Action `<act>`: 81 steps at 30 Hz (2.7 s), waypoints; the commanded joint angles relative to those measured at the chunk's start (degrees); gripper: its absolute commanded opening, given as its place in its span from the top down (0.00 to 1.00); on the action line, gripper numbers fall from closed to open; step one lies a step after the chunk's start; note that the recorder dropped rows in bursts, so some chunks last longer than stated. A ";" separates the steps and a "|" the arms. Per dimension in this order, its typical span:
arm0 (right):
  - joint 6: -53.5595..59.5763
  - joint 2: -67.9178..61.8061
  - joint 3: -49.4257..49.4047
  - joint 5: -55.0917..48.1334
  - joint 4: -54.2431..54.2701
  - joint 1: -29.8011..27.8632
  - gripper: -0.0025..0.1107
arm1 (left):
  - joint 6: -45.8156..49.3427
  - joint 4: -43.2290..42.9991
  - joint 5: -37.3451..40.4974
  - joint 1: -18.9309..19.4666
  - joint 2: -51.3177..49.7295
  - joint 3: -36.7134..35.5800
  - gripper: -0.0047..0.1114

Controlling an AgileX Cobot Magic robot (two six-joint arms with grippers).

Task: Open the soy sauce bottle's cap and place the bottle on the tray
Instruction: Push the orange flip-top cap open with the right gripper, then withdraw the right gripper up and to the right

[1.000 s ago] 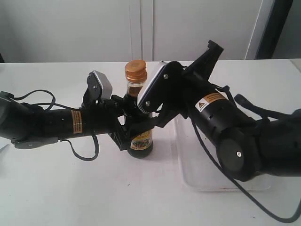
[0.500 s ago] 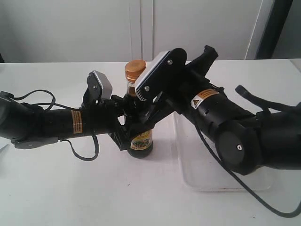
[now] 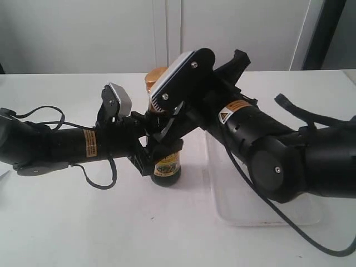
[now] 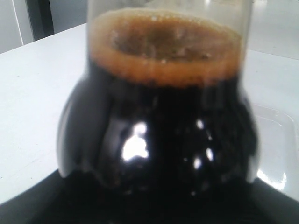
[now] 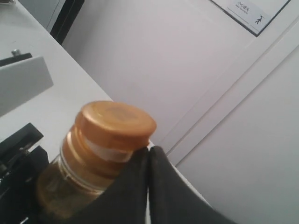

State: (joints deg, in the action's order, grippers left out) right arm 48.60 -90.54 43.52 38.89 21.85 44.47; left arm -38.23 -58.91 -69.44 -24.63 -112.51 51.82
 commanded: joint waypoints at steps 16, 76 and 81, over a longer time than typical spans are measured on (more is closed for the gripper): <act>3.31 0.44 4.51 -3.20 1.89 2.28 0.98 | 0.10 0.65 -0.52 -0.24 0.09 0.18 0.96; -18.69 7.55 12.72 -75.96 -14.29 -30.95 0.98 | -0.01 0.88 -0.52 -0.24 0.09 0.18 0.96; -28.08 7.55 12.72 -78.49 -18.95 -35.10 0.98 | -0.55 0.88 -0.52 -0.24 0.09 0.18 0.96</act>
State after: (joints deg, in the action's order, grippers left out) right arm 26.15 -83.51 55.80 -38.07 5.48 11.68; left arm -37.97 -58.33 -69.23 -24.66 -112.51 51.82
